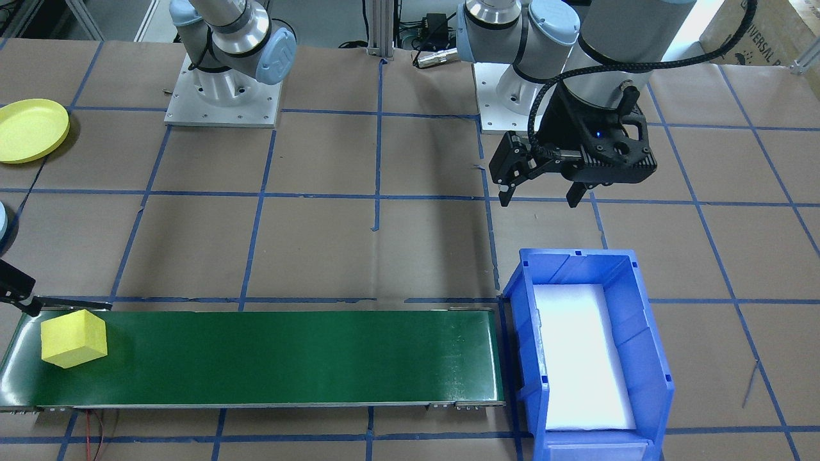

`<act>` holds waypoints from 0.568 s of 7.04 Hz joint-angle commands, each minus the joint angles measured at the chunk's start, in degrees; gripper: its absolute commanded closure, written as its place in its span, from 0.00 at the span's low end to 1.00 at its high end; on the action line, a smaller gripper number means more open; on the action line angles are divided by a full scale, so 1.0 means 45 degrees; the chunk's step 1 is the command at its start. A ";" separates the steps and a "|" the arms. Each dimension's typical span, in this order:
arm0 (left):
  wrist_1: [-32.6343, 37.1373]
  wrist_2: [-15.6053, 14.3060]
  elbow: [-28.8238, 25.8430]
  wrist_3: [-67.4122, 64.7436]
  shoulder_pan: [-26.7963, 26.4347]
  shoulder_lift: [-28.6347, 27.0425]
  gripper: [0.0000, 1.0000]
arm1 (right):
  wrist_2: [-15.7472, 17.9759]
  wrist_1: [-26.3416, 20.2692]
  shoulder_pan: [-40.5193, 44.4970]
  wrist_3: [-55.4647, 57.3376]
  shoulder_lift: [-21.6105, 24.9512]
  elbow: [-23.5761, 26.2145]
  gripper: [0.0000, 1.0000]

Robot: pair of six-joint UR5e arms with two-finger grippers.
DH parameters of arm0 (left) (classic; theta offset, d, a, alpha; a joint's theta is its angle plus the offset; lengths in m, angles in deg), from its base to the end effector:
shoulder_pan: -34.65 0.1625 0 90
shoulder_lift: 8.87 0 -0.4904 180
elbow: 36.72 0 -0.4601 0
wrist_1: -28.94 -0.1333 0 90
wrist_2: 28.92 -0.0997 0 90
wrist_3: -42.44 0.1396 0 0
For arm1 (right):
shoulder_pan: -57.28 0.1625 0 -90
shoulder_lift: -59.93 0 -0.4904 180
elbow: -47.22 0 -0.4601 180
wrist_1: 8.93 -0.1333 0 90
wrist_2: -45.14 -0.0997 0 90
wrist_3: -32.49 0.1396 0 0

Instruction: Move block left to right into plate

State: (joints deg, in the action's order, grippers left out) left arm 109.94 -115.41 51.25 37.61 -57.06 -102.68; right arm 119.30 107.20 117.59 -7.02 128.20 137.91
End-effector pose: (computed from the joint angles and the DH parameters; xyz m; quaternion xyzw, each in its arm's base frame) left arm -0.1600 -0.6044 0.5118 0.0252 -0.9972 0.0611 0.0341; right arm -0.2053 -0.7061 0.3150 -0.0892 0.9859 -0.1046 0.0952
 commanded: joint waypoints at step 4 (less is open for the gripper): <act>-0.0012 0.0000 0.0002 0.0000 0.0009 0.0006 0.00 | -0.0446 0.1185 0.0094 -0.0751 -0.1282 0.0079 0.00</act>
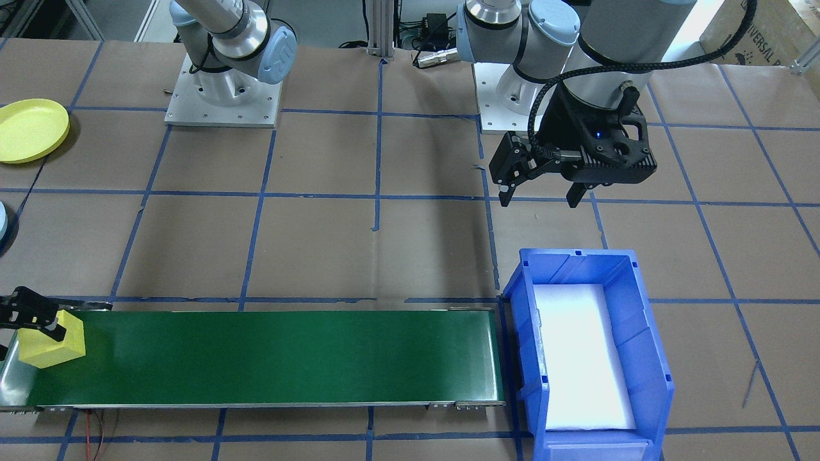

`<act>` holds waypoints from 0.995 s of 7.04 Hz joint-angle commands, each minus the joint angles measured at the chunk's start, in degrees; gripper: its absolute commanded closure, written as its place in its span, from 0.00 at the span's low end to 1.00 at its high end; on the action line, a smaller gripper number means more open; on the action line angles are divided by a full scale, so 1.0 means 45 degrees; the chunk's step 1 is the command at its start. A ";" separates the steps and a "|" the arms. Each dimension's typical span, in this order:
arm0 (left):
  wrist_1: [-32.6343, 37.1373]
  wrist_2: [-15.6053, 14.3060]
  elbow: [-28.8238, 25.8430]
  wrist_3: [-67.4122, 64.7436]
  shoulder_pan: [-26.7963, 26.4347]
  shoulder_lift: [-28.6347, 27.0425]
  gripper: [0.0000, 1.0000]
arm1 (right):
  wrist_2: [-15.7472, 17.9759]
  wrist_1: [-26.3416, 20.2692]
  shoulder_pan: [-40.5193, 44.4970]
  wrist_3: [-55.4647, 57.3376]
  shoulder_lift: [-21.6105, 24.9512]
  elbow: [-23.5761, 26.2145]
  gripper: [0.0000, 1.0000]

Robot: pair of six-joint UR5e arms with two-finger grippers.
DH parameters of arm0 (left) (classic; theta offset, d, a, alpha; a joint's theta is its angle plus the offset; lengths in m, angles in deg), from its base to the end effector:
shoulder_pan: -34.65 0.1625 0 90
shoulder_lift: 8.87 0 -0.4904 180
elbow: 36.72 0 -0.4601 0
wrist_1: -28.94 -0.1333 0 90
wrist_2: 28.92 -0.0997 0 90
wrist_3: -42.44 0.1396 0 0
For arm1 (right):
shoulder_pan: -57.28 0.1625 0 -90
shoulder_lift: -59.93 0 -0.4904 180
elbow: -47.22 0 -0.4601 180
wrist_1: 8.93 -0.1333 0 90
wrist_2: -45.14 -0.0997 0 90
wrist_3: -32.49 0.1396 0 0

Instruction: Move block left to right into plate

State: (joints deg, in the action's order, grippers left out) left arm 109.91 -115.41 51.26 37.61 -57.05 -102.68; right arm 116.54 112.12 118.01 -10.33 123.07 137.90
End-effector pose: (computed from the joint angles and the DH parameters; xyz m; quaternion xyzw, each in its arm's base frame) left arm -0.1598 -0.6045 0.5118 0.0253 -0.9972 0.0613 0.0341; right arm -0.2053 -0.7300 0.2613 -0.1213 0.9789 -0.1195 0.1128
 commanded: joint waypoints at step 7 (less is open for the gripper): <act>-0.0005 0.0000 -0.0039 0.0000 -0.0013 0.0007 0.00 | 0.2508 -0.0102 -0.0057 0.0061 0.0224 0.0297 0.72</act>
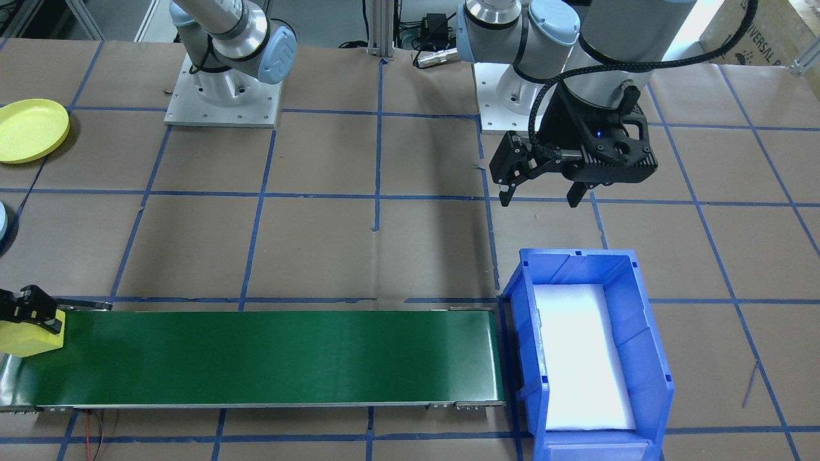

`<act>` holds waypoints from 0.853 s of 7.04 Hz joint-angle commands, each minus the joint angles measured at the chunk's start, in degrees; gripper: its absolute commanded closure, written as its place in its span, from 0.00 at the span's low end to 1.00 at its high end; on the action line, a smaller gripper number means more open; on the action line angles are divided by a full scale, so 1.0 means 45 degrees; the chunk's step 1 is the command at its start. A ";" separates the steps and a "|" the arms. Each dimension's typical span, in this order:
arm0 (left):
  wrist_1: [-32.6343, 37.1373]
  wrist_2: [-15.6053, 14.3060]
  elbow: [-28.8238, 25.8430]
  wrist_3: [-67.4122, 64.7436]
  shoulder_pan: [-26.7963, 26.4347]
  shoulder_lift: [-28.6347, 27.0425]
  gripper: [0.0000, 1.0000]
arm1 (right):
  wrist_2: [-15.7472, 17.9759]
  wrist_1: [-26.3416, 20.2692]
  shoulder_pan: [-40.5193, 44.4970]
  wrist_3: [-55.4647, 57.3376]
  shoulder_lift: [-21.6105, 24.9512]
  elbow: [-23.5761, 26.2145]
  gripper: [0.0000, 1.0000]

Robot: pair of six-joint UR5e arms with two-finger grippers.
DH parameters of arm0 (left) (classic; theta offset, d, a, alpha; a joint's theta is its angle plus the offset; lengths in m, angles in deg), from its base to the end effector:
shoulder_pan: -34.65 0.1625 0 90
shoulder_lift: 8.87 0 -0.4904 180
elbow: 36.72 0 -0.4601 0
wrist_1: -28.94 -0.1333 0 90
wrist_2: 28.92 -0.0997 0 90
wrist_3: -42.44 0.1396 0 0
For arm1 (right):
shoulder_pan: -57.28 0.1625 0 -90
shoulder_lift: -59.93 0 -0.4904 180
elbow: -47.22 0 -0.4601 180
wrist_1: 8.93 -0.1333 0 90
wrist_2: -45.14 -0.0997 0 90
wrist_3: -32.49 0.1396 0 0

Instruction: Move block left to right into plate

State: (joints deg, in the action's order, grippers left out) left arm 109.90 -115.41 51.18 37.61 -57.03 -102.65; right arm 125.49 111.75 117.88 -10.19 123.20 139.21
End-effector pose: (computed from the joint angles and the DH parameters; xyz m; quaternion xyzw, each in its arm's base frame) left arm -0.1596 -0.6045 0.5129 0.0255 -0.9971 0.0623 0.0342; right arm -0.2211 -0.7115 0.2453 -0.1166 0.9895 -0.0633 0.0580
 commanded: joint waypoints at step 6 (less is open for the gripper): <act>-0.0041 -0.0059 0.0017 0.0019 -0.0016 0.0040 0.00 | 0.1754 -0.0944 -0.6906 -0.2519 0.4828 0.4689 0.73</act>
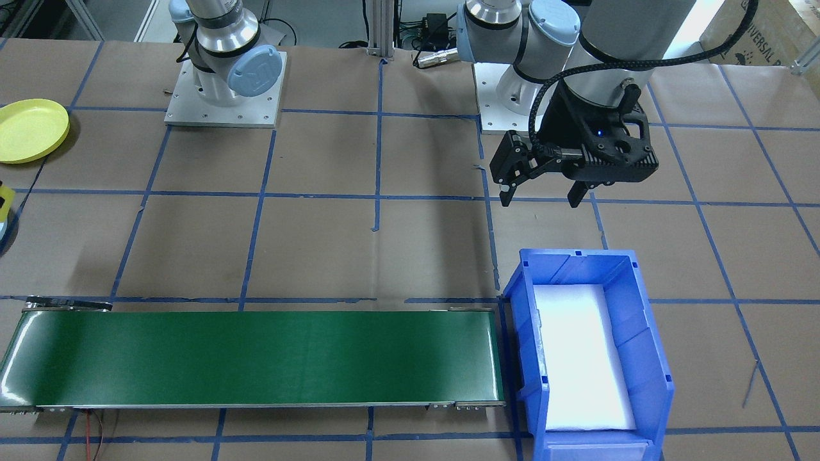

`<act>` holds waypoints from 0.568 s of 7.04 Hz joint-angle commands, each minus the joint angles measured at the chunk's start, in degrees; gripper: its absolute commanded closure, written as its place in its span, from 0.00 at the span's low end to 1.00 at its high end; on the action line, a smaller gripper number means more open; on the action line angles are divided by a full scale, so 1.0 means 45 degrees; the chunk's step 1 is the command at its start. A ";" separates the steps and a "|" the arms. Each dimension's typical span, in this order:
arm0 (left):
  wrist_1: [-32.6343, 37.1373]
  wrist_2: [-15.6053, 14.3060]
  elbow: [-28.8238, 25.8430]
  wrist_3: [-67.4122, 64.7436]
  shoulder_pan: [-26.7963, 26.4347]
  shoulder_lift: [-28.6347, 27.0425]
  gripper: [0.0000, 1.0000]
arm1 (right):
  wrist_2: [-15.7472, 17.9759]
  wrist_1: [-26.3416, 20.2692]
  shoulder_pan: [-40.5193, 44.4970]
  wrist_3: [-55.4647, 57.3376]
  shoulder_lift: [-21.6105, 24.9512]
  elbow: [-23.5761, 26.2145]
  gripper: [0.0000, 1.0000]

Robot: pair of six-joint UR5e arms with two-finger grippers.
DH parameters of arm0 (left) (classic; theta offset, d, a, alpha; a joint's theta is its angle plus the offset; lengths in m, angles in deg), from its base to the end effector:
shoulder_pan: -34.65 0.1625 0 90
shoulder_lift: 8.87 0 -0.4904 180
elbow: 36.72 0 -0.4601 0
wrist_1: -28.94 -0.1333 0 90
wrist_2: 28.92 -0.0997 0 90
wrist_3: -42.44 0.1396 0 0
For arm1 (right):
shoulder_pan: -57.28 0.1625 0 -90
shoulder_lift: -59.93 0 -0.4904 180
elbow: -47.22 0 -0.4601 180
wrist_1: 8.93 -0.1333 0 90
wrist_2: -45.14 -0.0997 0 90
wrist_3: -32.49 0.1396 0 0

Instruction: Move block left to right into plate

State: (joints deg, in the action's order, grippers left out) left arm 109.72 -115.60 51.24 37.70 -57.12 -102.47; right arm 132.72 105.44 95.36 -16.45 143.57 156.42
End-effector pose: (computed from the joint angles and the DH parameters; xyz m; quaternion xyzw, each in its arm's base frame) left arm -0.1601 -0.6035 0.5146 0.0239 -0.9971 0.0650 0.0326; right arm -0.3598 -0.4588 0.3099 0.0262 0.9994 -0.0097 0.0215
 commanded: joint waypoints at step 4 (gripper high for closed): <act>-0.0020 0.0023 0.0004 0.0000 0.0002 -0.0001 0.00 | 0.0283 0.0619 -0.6309 -0.2680 0.0009 0.2393 0.68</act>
State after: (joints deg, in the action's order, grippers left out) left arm 109.65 -115.57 51.26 37.70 -57.11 -102.50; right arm 133.46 107.47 70.19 -27.94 144.22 166.04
